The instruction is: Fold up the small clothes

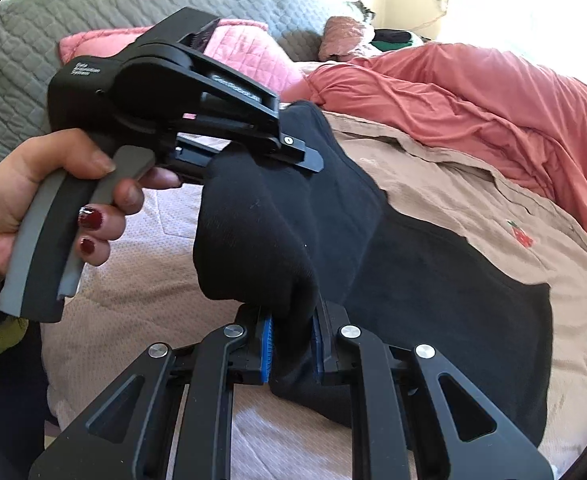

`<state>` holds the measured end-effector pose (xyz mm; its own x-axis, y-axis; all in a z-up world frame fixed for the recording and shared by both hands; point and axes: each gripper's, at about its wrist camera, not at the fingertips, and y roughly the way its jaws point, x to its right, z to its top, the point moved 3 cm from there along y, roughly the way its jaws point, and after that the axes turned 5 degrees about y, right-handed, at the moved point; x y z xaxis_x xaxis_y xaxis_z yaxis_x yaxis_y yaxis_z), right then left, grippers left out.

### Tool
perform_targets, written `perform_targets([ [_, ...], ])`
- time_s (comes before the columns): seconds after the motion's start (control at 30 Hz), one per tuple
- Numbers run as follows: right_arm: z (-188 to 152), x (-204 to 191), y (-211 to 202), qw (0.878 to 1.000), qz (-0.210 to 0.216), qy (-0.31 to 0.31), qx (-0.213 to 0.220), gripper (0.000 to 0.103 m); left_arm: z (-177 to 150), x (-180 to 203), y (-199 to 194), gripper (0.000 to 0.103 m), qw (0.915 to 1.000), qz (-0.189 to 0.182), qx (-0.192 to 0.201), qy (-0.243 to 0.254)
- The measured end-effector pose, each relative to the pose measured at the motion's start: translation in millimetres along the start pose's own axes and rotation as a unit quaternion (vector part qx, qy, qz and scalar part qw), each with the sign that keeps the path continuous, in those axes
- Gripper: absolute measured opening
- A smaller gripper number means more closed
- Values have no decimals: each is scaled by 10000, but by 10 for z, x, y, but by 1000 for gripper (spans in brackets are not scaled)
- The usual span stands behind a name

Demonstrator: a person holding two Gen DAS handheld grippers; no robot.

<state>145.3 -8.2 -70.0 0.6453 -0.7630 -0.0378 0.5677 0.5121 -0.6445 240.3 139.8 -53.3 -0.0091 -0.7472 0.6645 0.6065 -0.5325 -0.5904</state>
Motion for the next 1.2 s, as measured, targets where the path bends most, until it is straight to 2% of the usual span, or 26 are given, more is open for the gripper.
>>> perform_targets([
  [0.17, -86, 301, -175, 9992, -17, 388, 91, 14, -27, 341, 155, 15, 10000, 42, -43, 63],
  [0.37, -184, 692, -474, 9964, -184, 761, 333, 14, -26, 922, 507, 15, 9994, -17, -229, 269],
  [0.53, -329, 1115, -681, 9903, -394, 1251, 456, 14, -46, 1337, 966, 15, 9971, 65, -616, 452],
  [0.63, -459, 1364, -717, 9835, -432, 1712, 398, 14, -102, 1524, 1271, 15, 9939, 237, -884, 619],
  [0.9, -738, 1711, -781, 9687, -472, 2428, 211, 14, -323, 1821, 1905, 15, 9833, 564, -1489, 887],
  [1.0, -855, 1808, -726, 9604, -383, 2758, 81, 14, -387, 1801, 2047, 19, 9802, 620, -1671, 864],
  [1.07, -924, 1843, -679, 9561, -336, 2912, -9, 14, -425, 1756, 2112, 32, 9800, 596, -1738, 766],
  [1.13, -997, 1864, -632, 9498, -259, 3117, -116, 14, -466, 1713, 2167, 38, 9796, 524, -1837, 621],
  [1.2, -1021, 1858, -611, 9468, -235, 3205, -165, 14, -474, 1737, 2139, 39, 9807, 443, -1804, 611],
])
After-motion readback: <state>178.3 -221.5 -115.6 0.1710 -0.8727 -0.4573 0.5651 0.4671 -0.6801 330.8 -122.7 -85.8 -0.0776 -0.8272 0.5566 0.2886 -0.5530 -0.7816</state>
